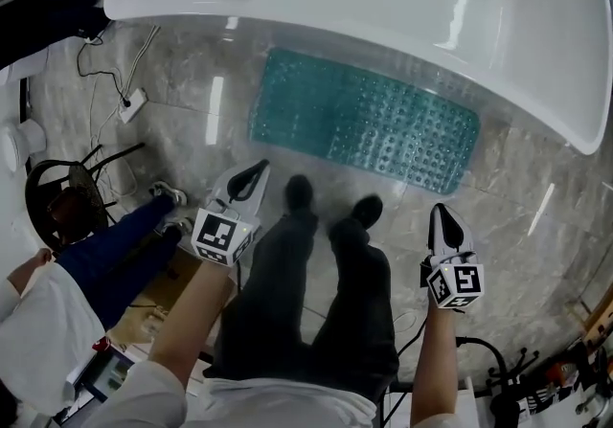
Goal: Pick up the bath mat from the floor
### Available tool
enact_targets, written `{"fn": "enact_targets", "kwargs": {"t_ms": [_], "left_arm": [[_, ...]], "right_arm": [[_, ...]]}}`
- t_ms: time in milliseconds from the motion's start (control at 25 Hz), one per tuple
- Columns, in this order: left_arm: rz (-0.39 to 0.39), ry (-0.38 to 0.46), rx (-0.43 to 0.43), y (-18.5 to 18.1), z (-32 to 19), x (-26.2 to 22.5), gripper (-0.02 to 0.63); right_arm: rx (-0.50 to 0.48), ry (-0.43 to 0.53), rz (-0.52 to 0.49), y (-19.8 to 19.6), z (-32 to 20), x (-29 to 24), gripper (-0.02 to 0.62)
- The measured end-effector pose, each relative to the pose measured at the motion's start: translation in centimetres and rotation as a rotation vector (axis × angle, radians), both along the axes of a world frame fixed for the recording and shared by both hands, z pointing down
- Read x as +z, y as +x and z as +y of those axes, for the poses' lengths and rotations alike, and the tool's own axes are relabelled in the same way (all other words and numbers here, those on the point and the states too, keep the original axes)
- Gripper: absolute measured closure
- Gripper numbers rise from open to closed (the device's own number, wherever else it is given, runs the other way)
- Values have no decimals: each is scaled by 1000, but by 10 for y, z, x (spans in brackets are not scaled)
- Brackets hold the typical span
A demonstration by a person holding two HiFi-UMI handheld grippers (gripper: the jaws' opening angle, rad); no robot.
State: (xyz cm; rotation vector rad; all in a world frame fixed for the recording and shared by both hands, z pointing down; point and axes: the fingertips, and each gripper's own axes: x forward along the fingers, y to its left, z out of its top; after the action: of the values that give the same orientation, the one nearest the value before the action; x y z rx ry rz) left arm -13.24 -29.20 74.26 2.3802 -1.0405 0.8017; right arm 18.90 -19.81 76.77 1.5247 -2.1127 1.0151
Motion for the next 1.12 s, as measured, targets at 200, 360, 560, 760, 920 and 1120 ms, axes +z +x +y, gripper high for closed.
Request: {"fn": "enact_targets", "kwargs": {"t_ms": [200,360,560,760,920,1120], "left_arm": [[-43,6,0,-28,-14,64,606],[-47,1,40,-29,-16,107,606],[-72,24,75,-42,-36,157,606],[-59,-3,96,-47,-45,229,606],[-47,14,92,-46,-52,296,604],[-23,43,84,-39,-62,367,604]], "right_arm": [[34,-8,16,13,-4,66,591],[-32,-22,49,24,-2,109,591],[-42,-23,46,52,-8,162,591],[11,13,34,77,-20,229,591],[7,41,46,76,-30,294,591],[-54,34,91,74,-38,368,521]]}}
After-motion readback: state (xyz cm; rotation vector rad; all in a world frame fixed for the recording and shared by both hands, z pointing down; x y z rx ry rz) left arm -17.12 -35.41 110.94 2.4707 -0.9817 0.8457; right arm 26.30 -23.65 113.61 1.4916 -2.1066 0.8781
